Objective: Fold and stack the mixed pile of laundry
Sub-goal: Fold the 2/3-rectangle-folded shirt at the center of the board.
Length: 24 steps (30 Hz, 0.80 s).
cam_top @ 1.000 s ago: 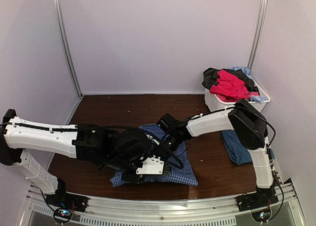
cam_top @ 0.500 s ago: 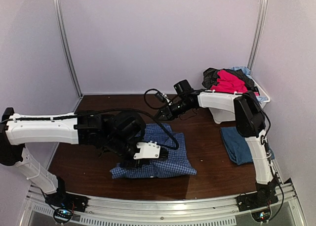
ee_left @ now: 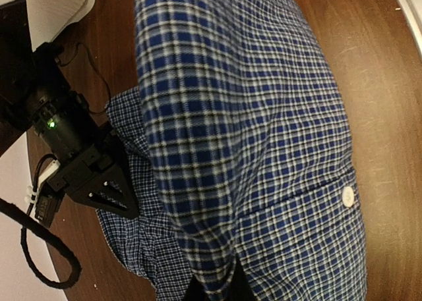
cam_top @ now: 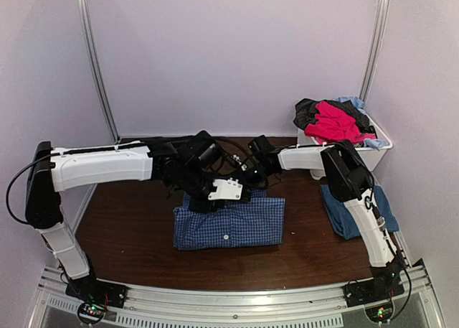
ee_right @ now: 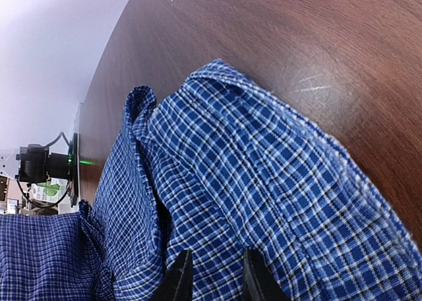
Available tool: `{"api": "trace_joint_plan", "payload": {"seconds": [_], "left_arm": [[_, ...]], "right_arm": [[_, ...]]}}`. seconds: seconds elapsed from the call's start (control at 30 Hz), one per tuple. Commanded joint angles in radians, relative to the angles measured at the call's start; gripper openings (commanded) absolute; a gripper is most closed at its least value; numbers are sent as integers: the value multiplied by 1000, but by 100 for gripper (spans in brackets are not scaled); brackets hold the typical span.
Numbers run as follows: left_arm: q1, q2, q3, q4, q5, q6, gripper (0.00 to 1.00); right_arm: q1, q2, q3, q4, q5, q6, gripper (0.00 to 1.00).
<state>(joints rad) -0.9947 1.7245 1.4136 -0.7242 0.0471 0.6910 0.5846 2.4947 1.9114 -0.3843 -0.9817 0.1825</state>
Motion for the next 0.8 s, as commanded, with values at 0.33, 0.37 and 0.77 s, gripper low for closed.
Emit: {"api": "trace_joint_plan", "payload": {"seconds": [0.33,0.37,0.77], "left_arm": [[138,155,-36,358,-134,191,5],[141,157,-53,391,-158,196,5],[273,-9,-159,481,-101,-216,51]], "right_arm": [[-9,18,-4,-25,-31,-9,25],[-14,8,-1,-30,-28,-8,27],[-167,-301,-122,25,83,17,41]]}}
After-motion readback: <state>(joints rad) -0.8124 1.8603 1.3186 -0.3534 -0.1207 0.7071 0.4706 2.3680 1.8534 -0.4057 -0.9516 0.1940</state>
